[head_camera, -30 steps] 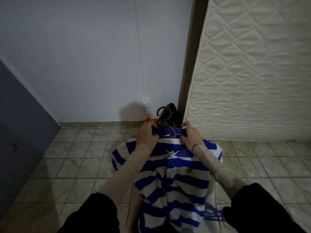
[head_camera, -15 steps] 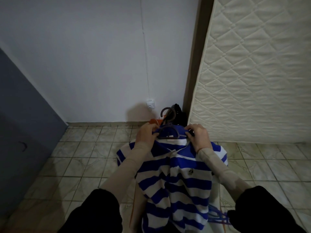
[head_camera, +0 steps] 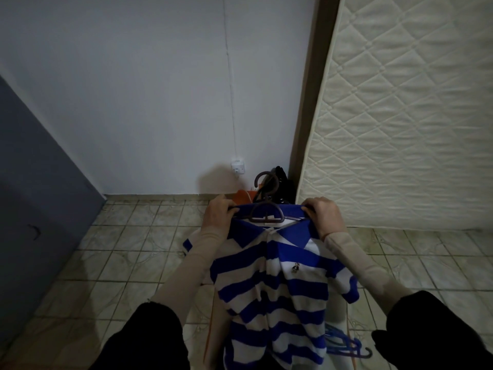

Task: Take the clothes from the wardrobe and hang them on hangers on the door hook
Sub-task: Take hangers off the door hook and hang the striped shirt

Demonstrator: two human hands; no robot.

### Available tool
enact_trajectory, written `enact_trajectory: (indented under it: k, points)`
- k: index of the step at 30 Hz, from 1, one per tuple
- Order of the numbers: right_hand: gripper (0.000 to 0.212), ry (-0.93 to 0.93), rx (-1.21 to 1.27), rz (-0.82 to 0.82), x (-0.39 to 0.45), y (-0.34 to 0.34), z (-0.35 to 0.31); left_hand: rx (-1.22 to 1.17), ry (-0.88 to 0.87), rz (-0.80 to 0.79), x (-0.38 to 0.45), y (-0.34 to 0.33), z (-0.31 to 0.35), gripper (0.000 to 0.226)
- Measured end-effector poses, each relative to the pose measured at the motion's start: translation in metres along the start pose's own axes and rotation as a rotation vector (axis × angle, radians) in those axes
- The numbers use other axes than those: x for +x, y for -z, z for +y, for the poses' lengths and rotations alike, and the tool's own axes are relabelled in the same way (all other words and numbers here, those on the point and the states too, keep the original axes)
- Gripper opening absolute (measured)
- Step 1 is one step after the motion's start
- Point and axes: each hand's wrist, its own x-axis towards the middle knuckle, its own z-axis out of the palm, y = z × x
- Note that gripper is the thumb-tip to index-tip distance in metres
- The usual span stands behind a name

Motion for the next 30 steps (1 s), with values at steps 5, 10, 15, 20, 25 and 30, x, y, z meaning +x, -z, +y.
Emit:
enact_trajectory:
  k: [5,10,15,20,25,30]
  points:
    - [0.015,-0.028,0.033,-0.001,-0.002,0.000,0.001,-0.030,0.046,0.007,-0.001,-0.005,-0.002,0.021]
    - [0.013,-0.065,0.053,0.052,-0.003,-0.001,-0.005,-0.061,0.039,0.044,-0.005,-0.010,0.002,0.017]
    - [0.014,-0.092,0.054,0.037,-0.004,-0.004,-0.007,-0.172,0.102,0.120,-0.007,-0.012,0.006,0.015]
    - [0.018,-0.043,0.090,0.042,-0.013,-0.008,-0.016,-0.251,0.016,0.089,-0.011,-0.019,0.006,0.020]
    - [0.021,-0.057,0.246,-0.007,-0.007,-0.014,-0.029,-0.309,-0.038,0.031,-0.012,-0.025,0.009,0.025]
    - [0.027,-0.157,0.206,-0.037,0.002,-0.025,-0.043,-0.325,-0.016,0.030,-0.009,-0.028,0.023,0.031]
